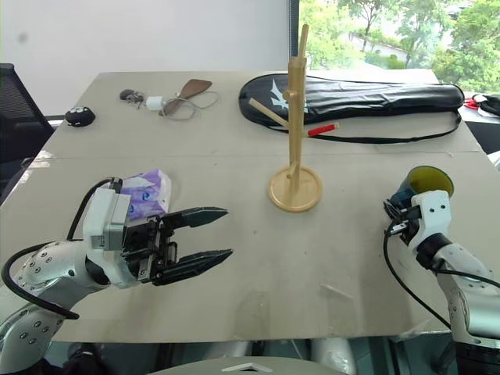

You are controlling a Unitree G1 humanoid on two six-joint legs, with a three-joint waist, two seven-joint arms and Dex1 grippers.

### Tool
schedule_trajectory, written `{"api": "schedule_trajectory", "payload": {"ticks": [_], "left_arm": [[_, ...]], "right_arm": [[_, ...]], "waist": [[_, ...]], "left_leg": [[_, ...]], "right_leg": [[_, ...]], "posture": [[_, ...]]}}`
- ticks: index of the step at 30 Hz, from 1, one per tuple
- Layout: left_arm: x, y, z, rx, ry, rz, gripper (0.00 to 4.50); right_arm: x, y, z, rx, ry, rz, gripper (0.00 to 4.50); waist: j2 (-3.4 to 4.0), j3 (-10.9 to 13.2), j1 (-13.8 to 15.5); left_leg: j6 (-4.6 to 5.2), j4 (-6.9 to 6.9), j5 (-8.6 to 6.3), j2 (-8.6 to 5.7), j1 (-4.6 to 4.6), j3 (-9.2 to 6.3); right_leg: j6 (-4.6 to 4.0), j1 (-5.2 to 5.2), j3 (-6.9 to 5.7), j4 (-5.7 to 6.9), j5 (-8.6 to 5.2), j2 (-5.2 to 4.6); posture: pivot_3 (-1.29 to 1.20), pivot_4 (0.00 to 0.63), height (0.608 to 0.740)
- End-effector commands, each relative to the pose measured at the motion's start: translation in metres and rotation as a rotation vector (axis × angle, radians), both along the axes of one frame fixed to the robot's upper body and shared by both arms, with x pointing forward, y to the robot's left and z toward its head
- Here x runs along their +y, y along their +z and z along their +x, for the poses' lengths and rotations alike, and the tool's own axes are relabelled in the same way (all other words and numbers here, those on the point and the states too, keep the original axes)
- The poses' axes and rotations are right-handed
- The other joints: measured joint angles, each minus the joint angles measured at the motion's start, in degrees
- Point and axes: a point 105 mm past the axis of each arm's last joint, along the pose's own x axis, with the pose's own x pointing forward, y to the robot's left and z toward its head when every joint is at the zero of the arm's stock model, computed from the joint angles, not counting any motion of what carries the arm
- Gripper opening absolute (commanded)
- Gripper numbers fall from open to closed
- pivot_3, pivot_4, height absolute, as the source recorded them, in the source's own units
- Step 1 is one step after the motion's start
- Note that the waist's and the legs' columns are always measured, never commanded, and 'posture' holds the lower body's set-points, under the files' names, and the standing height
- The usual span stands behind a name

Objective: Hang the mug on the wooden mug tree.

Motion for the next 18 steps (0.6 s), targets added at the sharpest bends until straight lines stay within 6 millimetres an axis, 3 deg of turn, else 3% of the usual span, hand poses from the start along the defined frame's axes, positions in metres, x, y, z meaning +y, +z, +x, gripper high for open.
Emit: {"api": "schedule_trajectory", "payload": {"ticks": [1,5,9,13,18], "left_arm": [[0.01,0.017,0.004,-0.125,0.076,-0.125,3.33],[0.023,0.031,0.001,-0.201,0.068,-0.203,3.33],[0.019,0.05,0.002,-0.207,0.084,-0.205,3.33],[0.021,0.039,0.011,-0.185,0.088,-0.214,3.33],[0.025,0.024,0.005,-0.157,0.112,-0.227,3.33]], "right_arm": [[0.023,0.053,-0.009,-0.134,0.123,-0.023,0.06],[0.05,0.082,-0.019,-0.15,0.241,-0.052,0.06],[0.061,0.095,-0.019,-0.129,0.305,-0.127,0.06],[0.069,0.109,-0.01,-0.117,0.335,-0.152,0.06],[0.078,0.124,-0.001,-0.09,0.399,-0.189,0.06]], "waist": [[0.01,0.0,0.0],[-0.12,0.0,0.0],[-0.29,0.1,0.4],[-0.31,0.1,0.1],[-0.32,0.2,-0.2]], "left_leg": [[0.0,0.0,0.0,0.0,0.0,0.0],[-0.01,-0.03,0.0,0.07,-0.01,-0.02],[0.0,0.02,0.0,0.04,-0.02,-0.08],[0.04,0.0,-0.02,-0.03,-0.05,-0.06],[0.03,-0.12,-0.02,0.0,-0.05,-0.07]], "right_leg": [[0.0,0.0,-0.01,0.0,0.0,0.01],[0.0,0.0,-0.05,-0.03,0.0,0.07],[0.01,0.02,-0.09,-0.04,0.0,0.04],[0.01,0.03,-0.08,-0.18,0.0,0.0],[0.01,-0.04,-0.05,-0.25,0.0,0.04]], "posture": [[0.0,0.15,0.74],[0.0,0.15,0.74],[0.0,0.15,0.74],[0.0,0.15,0.74],[0.0,0.15,0.74]]}}
